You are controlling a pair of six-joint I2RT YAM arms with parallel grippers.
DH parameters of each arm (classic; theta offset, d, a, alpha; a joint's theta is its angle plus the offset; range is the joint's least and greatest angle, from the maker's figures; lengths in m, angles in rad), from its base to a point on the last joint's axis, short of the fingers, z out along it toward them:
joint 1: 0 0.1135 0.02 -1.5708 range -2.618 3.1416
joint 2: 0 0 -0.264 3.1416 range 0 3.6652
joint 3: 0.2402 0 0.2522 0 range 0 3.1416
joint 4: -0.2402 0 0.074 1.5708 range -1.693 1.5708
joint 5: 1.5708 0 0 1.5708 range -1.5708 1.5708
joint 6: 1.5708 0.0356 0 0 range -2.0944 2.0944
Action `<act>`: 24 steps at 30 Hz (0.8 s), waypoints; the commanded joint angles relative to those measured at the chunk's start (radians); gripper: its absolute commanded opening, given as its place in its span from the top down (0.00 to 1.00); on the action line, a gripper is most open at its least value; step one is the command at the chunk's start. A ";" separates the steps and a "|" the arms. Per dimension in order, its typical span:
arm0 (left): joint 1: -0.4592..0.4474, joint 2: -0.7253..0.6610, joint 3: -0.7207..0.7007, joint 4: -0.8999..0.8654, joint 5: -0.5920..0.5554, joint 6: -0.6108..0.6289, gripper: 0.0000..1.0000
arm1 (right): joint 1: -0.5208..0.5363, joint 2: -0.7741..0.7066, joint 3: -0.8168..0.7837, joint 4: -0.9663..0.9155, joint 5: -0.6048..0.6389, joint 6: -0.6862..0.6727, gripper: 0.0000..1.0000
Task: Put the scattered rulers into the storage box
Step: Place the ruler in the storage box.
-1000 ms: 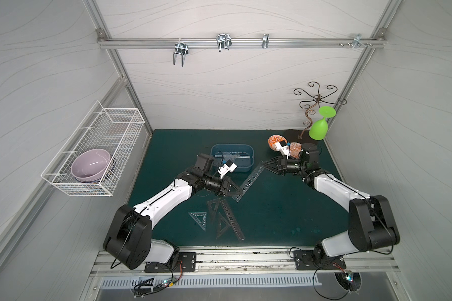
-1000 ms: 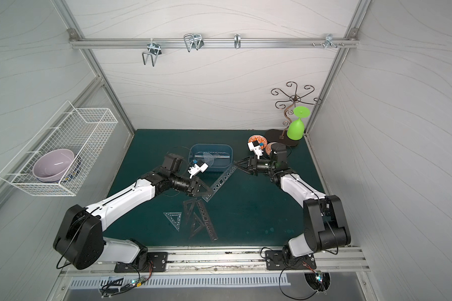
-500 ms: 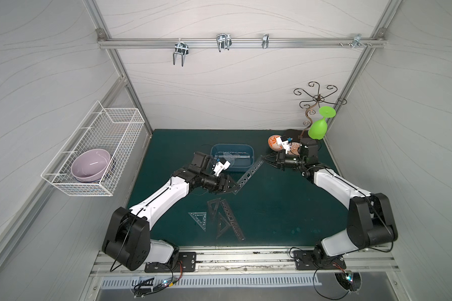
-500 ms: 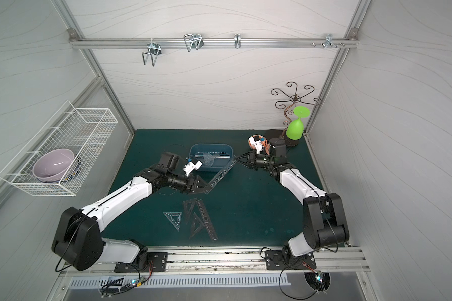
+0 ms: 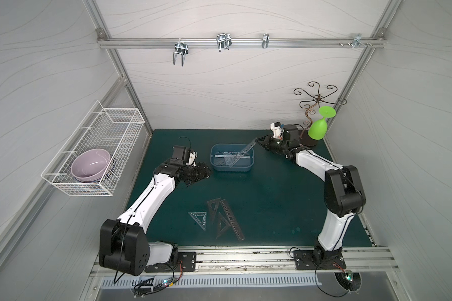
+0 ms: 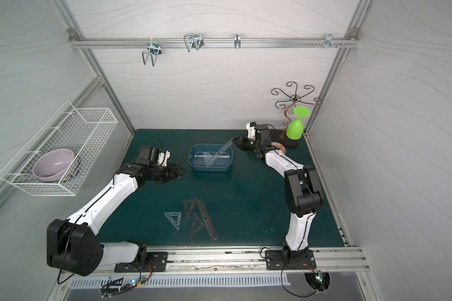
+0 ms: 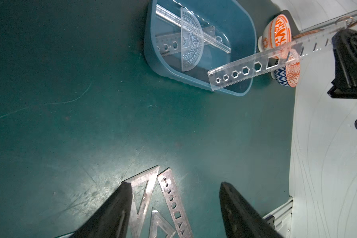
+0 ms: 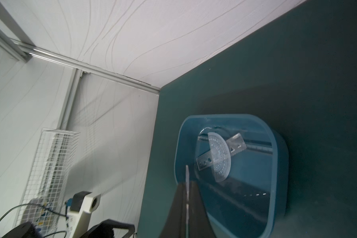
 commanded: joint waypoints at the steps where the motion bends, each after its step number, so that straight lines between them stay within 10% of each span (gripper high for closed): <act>1: -0.001 0.040 0.045 0.011 -0.026 -0.002 0.29 | 0.017 0.064 0.099 0.013 0.059 -0.025 1.00; 24: 0.008 0.090 0.035 0.019 0.015 -0.002 0.30 | 0.147 0.312 0.279 0.070 0.087 0.023 1.00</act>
